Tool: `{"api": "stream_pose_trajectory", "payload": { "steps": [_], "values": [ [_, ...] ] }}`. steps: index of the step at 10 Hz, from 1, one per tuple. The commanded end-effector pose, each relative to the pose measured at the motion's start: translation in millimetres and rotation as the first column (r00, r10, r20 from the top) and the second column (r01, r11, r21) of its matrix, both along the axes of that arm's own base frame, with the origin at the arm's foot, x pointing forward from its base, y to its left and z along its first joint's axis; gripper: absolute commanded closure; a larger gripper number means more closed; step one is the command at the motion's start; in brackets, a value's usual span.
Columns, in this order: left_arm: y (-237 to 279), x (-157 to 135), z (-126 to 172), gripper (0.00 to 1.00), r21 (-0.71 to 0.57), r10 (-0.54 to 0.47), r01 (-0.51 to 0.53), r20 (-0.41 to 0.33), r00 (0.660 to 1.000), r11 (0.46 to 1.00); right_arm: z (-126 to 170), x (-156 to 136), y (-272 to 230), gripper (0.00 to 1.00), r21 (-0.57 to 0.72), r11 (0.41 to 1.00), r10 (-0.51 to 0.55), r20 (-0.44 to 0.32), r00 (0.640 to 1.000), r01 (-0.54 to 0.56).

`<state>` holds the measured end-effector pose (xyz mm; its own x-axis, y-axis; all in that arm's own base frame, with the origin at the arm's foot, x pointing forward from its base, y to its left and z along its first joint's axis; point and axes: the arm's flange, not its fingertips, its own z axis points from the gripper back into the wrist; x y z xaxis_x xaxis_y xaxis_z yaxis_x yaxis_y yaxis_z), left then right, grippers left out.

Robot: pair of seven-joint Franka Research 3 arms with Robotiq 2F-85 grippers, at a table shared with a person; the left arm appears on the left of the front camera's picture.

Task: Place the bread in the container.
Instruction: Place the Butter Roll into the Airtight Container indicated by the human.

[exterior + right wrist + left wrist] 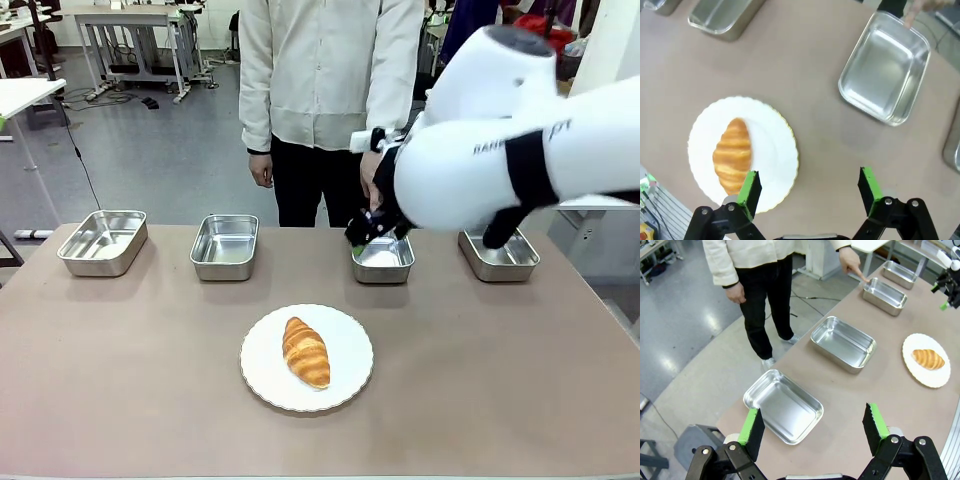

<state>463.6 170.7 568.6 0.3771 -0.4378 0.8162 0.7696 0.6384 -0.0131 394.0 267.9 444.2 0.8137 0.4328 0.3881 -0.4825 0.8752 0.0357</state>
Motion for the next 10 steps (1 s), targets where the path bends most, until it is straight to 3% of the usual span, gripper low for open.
{"api": "stream_pose_trajectory", "payload": {
  "steps": [1,2,7,10],
  "values": [
    [-0.1,-2.8,1.4,0.00,0.000,-0.010,0.010,0.008,1.000,1.000,0.6,-11.1,8.6,0.00,0.032,0.993,-0.111,-0.071,0.991,0.114],
    [-0.1,-2.8,1.4,0.00,0.000,-0.010,0.010,0.008,1.000,1.000,0.0,0.0,0.0,0.00,0.000,1.000,0.000,0.000,1.000,0.000],
    [-0.1,-2.8,1.4,0.00,0.000,-0.010,0.010,0.008,1.000,1.000,-0.7,-2.0,0.3,0.00,0.007,1.000,-0.028,-0.024,0.999,0.028],
    [-0.1,-2.8,1.4,0.00,0.000,-0.010,0.010,0.008,1.000,1.000,-25.0,-12.6,64.2,0.00,-0.003,1.000,-0.017,-0.030,0.999,0.017]
  ]
}}
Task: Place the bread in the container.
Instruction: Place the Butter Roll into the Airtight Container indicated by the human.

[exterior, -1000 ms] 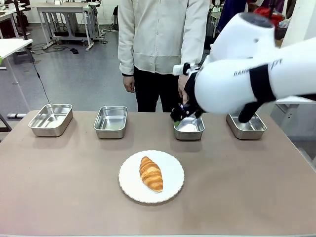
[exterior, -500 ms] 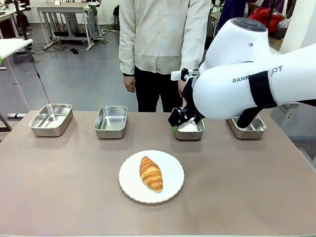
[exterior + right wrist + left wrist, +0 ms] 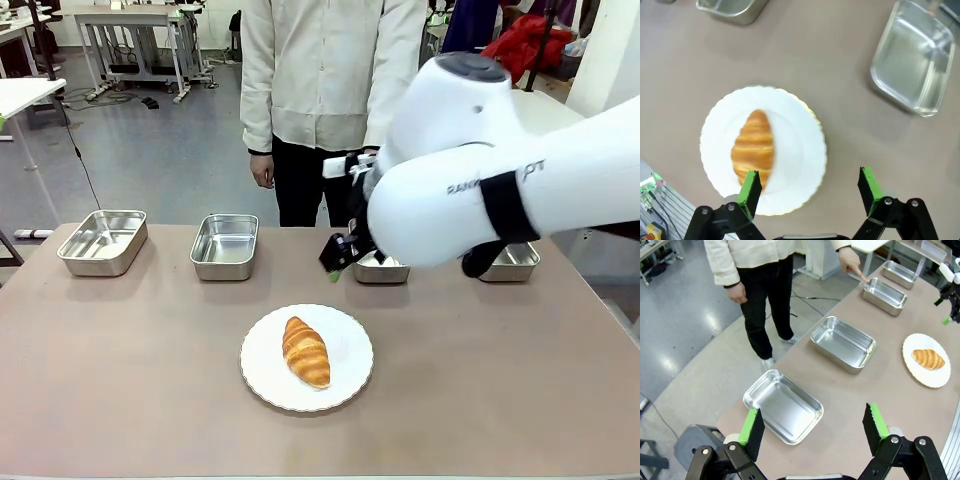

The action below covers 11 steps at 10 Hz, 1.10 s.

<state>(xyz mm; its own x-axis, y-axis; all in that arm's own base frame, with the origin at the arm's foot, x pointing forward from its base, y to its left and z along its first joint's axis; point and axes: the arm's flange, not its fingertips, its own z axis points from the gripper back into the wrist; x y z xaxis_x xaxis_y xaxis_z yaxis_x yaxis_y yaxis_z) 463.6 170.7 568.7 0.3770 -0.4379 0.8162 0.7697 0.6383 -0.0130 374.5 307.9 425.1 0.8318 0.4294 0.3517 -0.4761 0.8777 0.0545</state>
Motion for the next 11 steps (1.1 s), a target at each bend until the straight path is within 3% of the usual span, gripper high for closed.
{"api": "stream_pose_trajectory", "payload": {
  "steps": [1,3,11],
  "values": [
    [0.0,-2.8,1.4,0.00,0.000,-0.009,0.009,0.008,1.000,1.000,-13.9,5.6,35.2,0.00,0.004,1.000,-0.014,-0.012,1.000,0.014],
    [0.0,-2.8,1.4,0.00,0.000,-0.009,0.009,0.008,1.000,1.000,-32.8,1.0,54.6,0.00,0.019,1.000,-0.012,-0.074,0.997,0.013],
    [0.0,-2.8,1.4,0.00,0.000,-0.009,0.009,0.008,1.000,1.000,-75.5,-17.6,93.3,0.00,-0.065,0.997,-0.041,-0.170,0.985,0.030]
  ]
}}
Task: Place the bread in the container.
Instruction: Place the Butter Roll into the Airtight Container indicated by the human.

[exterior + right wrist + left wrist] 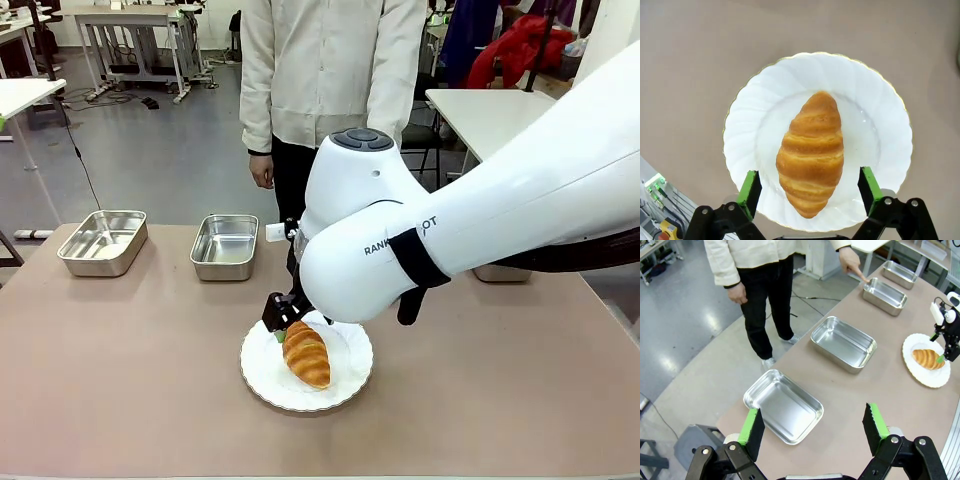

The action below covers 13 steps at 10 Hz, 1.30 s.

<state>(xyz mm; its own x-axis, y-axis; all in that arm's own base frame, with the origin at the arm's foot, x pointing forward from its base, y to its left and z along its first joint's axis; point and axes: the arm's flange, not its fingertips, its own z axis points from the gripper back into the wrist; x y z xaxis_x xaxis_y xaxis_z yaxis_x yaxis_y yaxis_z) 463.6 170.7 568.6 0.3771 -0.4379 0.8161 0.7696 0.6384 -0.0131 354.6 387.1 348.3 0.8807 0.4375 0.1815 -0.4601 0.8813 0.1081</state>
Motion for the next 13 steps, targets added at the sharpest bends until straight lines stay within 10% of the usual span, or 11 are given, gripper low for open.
{"api": "stream_pose_trajectory", "payload": {
  "steps": [1,13],
  "values": [
    [-0.1,-2.8,1.4,0.00,0.000,-0.010,0.010,0.008,1.000,1.000,-1.1,0.8,14.9,0.00,-0.036,0.999,-0.033,0.004,0.999,0.033],
    [-0.1,-2.8,1.4,0.00,0.000,-0.010,0.010,0.008,1.000,1.000,-42.8,9.1,17.2,0.00,-0.094,0.996,-0.009,-0.088,0.996,0.001]
  ]
}}
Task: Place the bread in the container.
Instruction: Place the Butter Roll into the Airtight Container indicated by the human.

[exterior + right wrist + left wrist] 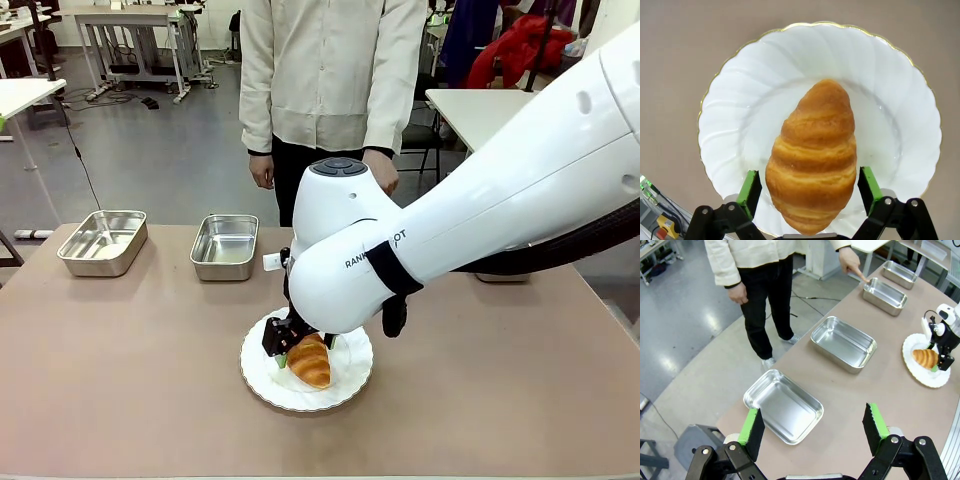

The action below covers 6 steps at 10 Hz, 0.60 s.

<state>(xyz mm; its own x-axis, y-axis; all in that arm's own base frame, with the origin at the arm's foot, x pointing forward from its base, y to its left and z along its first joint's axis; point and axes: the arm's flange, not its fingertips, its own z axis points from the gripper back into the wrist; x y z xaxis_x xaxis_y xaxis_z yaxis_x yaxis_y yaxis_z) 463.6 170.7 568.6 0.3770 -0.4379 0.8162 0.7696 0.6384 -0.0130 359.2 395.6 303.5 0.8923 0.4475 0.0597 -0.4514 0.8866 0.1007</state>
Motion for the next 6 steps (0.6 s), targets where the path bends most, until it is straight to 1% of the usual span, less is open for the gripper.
{"api": "stream_pose_trajectory", "payload": {
  "steps": [1,2,3,4,5,6],
  "values": [
    [-0.1,-2.8,1.4,0.00,0.000,-0.010,0.010,0.008,1.000,1.000,1.0,4.3,8.7,0.00,-0.040,0.999,-0.002,0.016,1.000,0.003],
    [-0.1,-2.8,1.4,0.00,0.000,-0.010,0.010,0.008,1.000,1.000,0.7,4.2,8.5,0.00,-0.046,0.999,-0.005,0.015,1.000,0.006],
    [-0.1,-2.8,1.4,0.00,0.000,-0.010,0.010,0.008,1.000,1.000,1.2,4.1,7.8,0.19,-0.050,0.999,-0.013,0.011,1.000,0.013],
    [-0.1,-2.8,1.4,0.00,0.000,-0.010,0.010,0.008,1.000,1.000,1.3,4.4,7.8,0.19,-0.049,0.999,-0.012,0.011,1.000,0.012],
    [-0.1,-2.8,1.4,0.00,0.000,-0.010,0.010,0.008,1.000,1.000,0.9,5.3,8.0,0.38,-0.061,0.998,-0.015,0.017,1.000,0.016],
    [-0.1,-2.8,1.4,0.00,0.000,-0.010,0.010,0.008,1.000,1.000,-0.5,6.8,8.3,0.21,-0.068,0.998,-0.018,0.014,1.000,0.018]
  ]
}}
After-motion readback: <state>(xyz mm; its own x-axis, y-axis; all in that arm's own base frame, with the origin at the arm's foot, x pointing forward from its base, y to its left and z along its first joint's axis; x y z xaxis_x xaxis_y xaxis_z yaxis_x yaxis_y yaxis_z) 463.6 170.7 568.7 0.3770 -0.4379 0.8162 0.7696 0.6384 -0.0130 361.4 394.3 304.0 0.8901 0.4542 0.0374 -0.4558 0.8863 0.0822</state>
